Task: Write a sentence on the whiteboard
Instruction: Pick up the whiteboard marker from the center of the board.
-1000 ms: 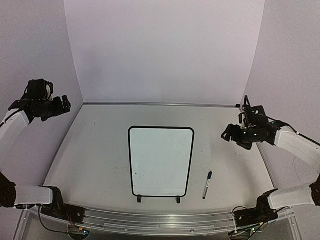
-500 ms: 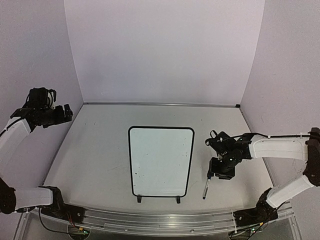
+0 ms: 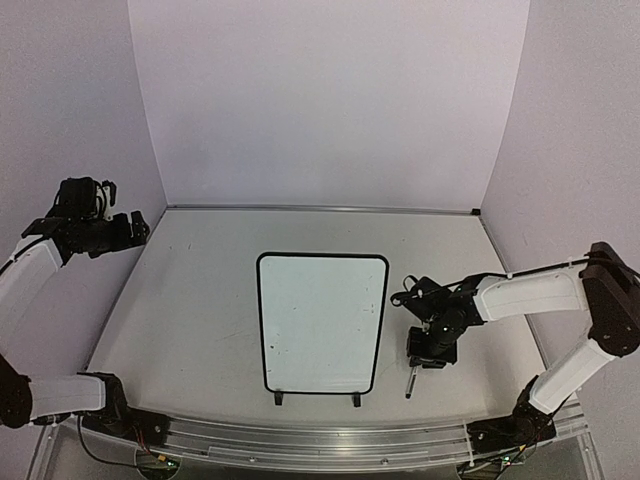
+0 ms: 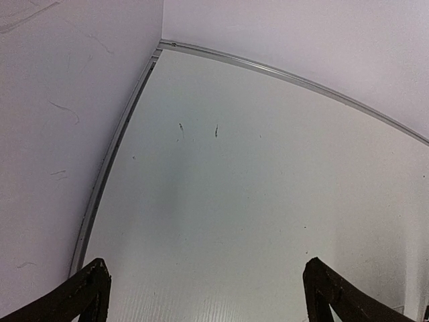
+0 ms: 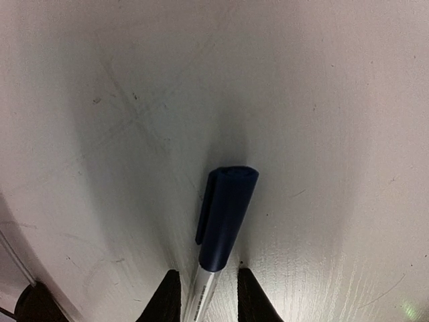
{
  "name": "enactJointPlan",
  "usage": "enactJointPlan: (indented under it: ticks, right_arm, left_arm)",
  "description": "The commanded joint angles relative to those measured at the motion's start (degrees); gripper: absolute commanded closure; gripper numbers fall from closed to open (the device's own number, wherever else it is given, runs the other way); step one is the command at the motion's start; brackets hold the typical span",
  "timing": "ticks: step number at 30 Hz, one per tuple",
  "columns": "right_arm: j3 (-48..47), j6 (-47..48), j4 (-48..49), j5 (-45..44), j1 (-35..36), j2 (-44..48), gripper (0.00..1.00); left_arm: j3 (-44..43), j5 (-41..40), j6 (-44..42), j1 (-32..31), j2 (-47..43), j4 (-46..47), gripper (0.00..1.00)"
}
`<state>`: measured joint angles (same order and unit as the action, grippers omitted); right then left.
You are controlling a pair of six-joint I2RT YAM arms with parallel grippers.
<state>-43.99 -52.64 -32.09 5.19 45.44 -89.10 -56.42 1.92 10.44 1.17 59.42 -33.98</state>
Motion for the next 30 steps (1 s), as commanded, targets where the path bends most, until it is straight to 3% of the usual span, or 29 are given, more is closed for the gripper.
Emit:
enactJointPlan:
  ticks: [1, 10, 15, 21, 25, 30]
  right_arm:
    - [-0.20, -0.84, 0.80, -0.96, 0.54, -2.22, 0.77]
    - [0.65, -2.31, 0.38, -3.96, 0.54, -1.07, 1.00]
    - [-3.63, -0.81, -7.38, -12.97, 0.59, 7.15, 1.00]
    - [-15.57, 13.59, -11.83, -21.68, 0.56, 22.20, 1.00]
    - [-27.17, 25.83, -11.33, -17.69, 0.68, 24.33, 1.00]
    - [-40.37, 35.01, -11.82, -9.37, 2.93, 20.22, 1.00]
  left_arm:
    - [0.09, 1.33, -0.76, -0.03, -0.52, 1.50, 0.01]
    - [0.12, 9.40, 0.44, -0.03, -0.17, 1.72, 0.01]
    - [-2.05, 21.76, 7.81, -0.24, -0.75, 0.57, 0.04]
    - [-10.40, 29.72, 13.74, -5.61, -0.60, -3.46, 0.06]
    - [-18.09, 29.47, 16.47, -13.21, 1.80, -6.19, 0.06]
    - [-24.36, 31.64, 20.58, -17.44, 3.12, -5.03, 0.07]
